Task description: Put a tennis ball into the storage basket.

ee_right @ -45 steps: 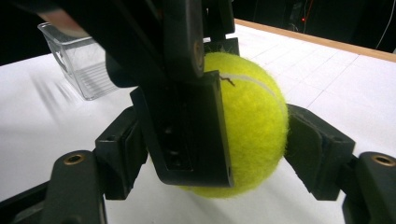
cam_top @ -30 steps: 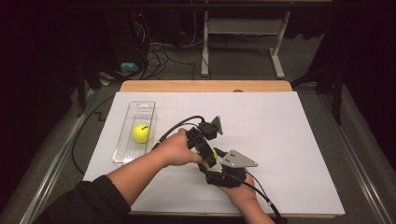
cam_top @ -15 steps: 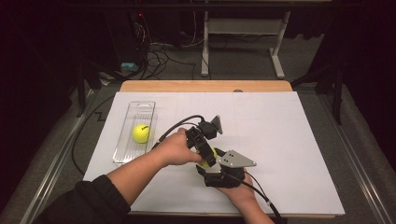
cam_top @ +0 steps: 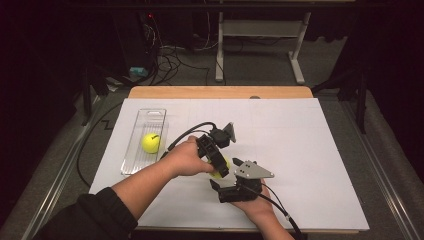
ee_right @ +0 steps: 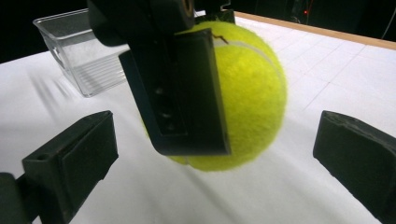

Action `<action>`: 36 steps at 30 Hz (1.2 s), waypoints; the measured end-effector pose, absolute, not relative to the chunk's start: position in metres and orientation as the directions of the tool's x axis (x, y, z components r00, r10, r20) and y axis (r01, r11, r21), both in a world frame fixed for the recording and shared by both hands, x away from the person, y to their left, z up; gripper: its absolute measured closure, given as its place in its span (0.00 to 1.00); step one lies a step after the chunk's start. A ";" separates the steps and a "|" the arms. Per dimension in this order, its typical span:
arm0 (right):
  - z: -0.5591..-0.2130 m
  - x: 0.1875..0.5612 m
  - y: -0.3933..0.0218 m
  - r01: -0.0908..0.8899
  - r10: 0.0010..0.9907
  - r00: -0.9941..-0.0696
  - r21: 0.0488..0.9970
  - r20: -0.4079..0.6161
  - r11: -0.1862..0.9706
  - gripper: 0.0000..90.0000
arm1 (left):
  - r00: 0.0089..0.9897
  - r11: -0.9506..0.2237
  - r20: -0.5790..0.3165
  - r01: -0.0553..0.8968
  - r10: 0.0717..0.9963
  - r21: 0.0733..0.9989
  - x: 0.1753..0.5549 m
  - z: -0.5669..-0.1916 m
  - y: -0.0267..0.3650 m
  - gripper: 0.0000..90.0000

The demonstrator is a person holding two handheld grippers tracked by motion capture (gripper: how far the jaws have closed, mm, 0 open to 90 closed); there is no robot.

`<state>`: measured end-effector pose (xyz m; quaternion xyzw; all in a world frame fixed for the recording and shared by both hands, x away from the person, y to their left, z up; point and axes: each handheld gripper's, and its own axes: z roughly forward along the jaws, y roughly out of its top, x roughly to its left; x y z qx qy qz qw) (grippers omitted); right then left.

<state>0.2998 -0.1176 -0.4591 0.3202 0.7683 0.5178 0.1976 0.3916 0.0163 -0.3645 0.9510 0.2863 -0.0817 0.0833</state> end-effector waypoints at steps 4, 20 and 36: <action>-0.459 0.299 -0.119 0.286 0.696 -0.717 0.922 0.025 0.262 0.00 | 0.818 -0.817 -0.203 0.565 0.538 0.115 0.392 -0.364 0.018 0.29; -0.458 0.299 -0.131 0.277 0.710 -0.705 0.921 0.002 0.273 0.00 | 0.801 -0.801 -0.192 0.591 0.567 0.102 0.398 -0.365 0.032 0.29; -0.459 0.299 -0.158 0.276 0.747 -0.664 0.924 -0.016 0.265 0.00 | 0.782 -0.784 -0.192 0.615 0.592 0.086 0.404 -0.370 0.049 0.29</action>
